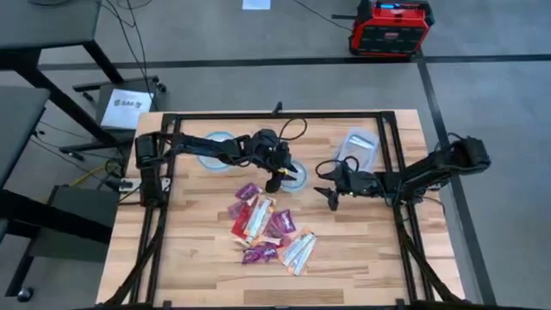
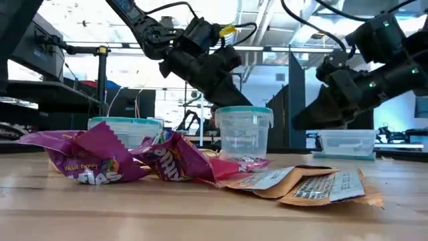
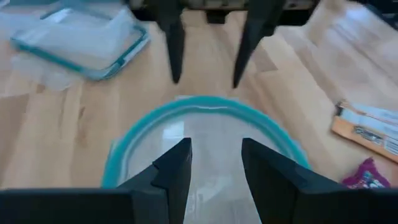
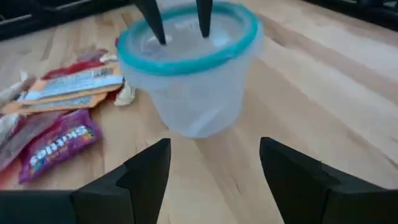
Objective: Sort candy
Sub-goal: Open the small round transparent bin
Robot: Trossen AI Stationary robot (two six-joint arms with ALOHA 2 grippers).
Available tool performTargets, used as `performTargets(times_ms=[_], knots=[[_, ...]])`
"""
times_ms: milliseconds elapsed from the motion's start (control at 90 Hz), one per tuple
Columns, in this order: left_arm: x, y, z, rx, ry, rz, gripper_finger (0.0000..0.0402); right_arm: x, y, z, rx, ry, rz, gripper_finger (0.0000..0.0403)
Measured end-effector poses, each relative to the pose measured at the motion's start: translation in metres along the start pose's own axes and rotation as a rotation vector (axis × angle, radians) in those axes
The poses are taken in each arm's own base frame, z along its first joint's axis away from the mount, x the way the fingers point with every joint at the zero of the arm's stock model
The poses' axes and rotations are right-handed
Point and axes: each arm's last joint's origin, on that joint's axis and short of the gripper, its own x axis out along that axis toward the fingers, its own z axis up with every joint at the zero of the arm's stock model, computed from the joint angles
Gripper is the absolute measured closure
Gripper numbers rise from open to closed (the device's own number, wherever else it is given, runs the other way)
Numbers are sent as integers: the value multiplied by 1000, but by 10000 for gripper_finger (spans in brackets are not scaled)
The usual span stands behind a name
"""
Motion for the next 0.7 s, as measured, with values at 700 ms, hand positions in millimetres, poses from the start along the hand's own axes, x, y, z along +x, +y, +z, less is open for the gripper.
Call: performTargets(times_ms=[700], knots=[[-16,-23,41,-228,-9,37,274,30,5,-7,-52,65,176,171]])
